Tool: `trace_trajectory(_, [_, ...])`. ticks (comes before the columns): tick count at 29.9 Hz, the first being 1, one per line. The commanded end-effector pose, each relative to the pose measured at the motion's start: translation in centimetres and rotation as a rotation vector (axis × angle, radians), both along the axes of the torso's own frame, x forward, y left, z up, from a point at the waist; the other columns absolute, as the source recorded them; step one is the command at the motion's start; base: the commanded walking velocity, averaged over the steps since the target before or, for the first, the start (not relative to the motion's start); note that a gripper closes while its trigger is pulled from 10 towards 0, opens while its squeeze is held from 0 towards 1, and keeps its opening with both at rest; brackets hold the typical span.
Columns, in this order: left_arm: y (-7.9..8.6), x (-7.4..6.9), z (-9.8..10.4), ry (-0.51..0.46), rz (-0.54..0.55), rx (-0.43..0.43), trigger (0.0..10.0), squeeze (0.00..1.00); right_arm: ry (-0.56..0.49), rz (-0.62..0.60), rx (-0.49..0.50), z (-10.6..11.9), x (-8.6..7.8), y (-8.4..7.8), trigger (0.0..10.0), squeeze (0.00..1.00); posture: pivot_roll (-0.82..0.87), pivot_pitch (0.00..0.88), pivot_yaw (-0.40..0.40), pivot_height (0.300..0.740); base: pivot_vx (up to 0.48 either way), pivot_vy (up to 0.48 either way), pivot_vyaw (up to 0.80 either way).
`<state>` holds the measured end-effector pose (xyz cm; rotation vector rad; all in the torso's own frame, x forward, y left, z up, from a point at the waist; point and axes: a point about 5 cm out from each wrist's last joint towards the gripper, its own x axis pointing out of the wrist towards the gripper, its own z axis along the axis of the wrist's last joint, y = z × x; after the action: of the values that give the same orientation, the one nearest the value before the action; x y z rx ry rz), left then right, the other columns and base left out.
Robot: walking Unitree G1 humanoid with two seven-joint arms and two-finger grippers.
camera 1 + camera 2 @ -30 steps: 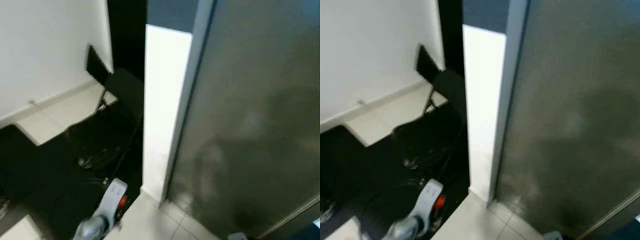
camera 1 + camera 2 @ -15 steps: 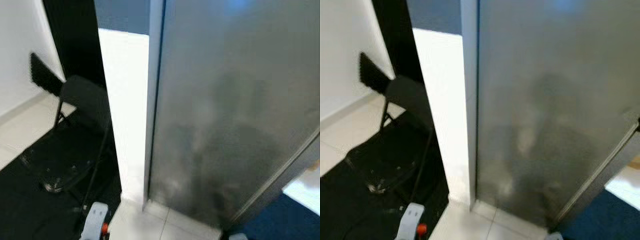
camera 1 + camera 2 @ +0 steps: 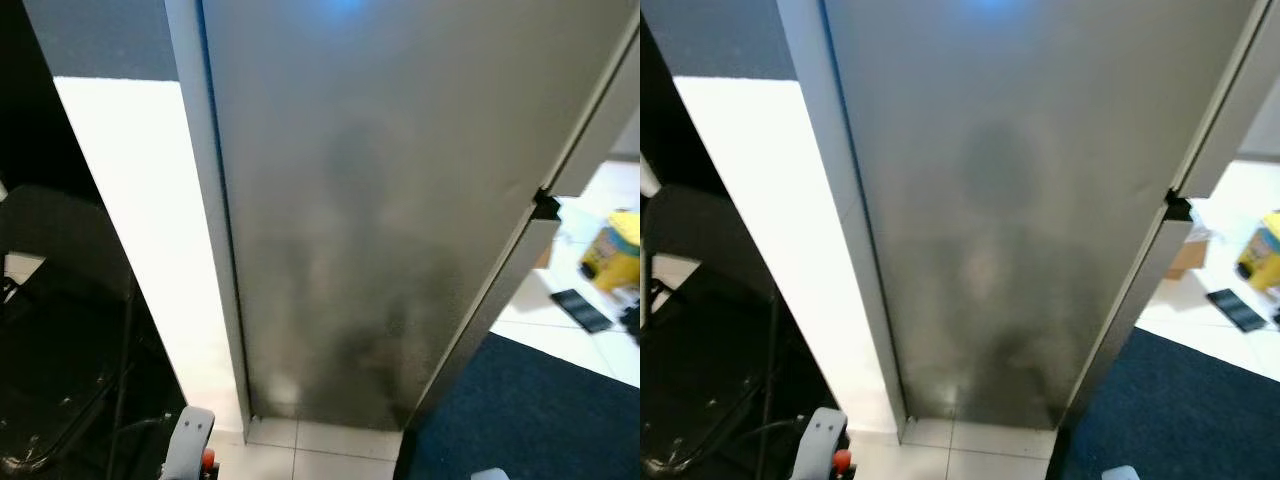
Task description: Restocking fridge
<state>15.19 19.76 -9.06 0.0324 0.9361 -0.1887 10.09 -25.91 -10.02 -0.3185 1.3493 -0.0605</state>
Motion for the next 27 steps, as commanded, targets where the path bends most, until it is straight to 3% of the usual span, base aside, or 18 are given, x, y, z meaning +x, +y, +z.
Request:
trace_trajectory(1, [-0.1, 0.4, 0.1, -0.007, -0.005, 0.006, 10.0, 0.00, -0.016, -0.006, -0.003, 0.2, 0.4, -0.2, 10.0, 0.00, -0.02, 0.000, 0.017, 0.740, 0.000, 0.000, -0.79])
trace_trajectory(17, [-0.3, -0.2, -0.2, 0.015, -0.002, 0.003, 10.0, 0.00, -0.021, -0.005, -0.003, 0.3, 0.7, -0.3, 10.0, 0.00, -0.03, 0.000, 0.014, 0.740, 0.000, 0.000, -0.79])
trace_trajectory(27, [-0.4, -0.2, -0.2, 0.015, 0.003, -0.003, 10.0, 0.00, -0.040, 0.011, 0.008, 0.3, 1.6, 0.5, 10.0, 0.00, -0.03, 0.000, 0.014, 0.740, 0.000, 0.000, 0.00])
